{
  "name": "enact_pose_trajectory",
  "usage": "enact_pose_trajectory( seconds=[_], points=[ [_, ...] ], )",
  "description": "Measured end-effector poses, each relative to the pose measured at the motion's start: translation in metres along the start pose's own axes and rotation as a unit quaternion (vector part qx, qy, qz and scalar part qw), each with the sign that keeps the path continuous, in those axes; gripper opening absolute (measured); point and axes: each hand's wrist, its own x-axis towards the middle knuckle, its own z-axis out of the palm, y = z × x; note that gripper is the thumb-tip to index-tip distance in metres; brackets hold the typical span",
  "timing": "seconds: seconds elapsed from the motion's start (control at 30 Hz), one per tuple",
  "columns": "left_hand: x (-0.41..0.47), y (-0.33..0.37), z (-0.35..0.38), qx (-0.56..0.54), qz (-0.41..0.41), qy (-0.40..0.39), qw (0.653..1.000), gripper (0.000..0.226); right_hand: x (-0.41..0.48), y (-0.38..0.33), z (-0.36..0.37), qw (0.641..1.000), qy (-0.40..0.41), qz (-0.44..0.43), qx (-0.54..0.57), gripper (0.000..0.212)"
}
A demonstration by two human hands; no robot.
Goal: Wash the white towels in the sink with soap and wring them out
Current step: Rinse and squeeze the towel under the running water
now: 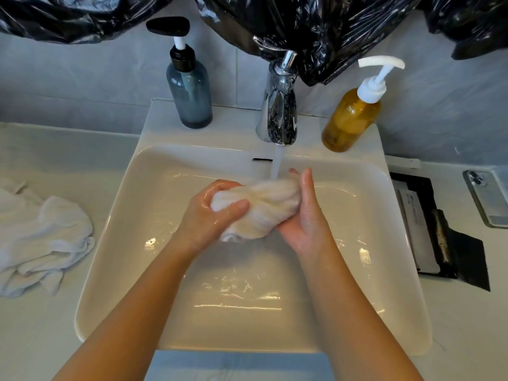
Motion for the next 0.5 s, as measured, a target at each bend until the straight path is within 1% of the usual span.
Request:
enact_pose_trajectory(
  seconds=[0.03,0.07,0.1,0.17,0.23,0.27,0.3,0.37,0.4,0.43,0.5],
  points=[
    [-0.002,0.0,0.002,0.002,0.01,-0.016,1.0,0.044,0.0,0.0,-0.001,1.0,0.0,0.005,-0.004,0.055],
    [-0.003,-0.003,0.005,-0.017,0.004,-0.018,1.0,0.043,0.0,0.002,0.0,1.0,0.004,0.008,-0.008,0.052],
    [-0.002,-0.005,0.009,-0.049,-0.015,-0.008,0.999,0.042,0.001,0.004,0.002,1.0,0.013,0.006,-0.015,0.055],
    [-0.002,-0.01,0.014,-0.117,-0.076,0.021,0.99,0.038,0.007,0.009,0.004,0.999,0.027,-0.01,-0.035,0.072],
    [-0.001,-0.014,0.018,-0.17,-0.113,0.027,0.978,0.034,0.014,0.011,0.005,0.998,0.028,-0.035,-0.054,0.07],
    [0.001,-0.017,0.021,-0.203,-0.125,0.031,0.971,0.032,0.016,0.012,0.005,0.997,0.021,-0.045,-0.054,0.071],
    [0.004,-0.019,0.025,-0.234,-0.147,0.044,0.96,0.032,0.017,0.012,0.005,0.998,-0.005,-0.045,-0.045,0.072],
    [0.006,-0.015,0.03,-0.259,-0.213,0.05,0.941,0.036,0.019,0.013,0.006,0.997,-0.06,-0.043,-0.021,0.074],
    [0.006,-0.015,0.03,-0.271,-0.233,0.042,0.933,0.039,0.021,0.015,0.005,0.997,-0.066,-0.045,-0.023,0.075],
    [0.006,-0.018,0.03,-0.278,-0.237,0.024,0.931,0.043,0.022,0.017,0.004,0.997,-0.062,-0.043,-0.024,0.075],
    [0.004,-0.018,0.03,-0.278,-0.229,-0.016,0.933,0.051,0.025,0.018,0.007,0.999,-0.026,-0.035,-0.025,0.068]
  ],
)
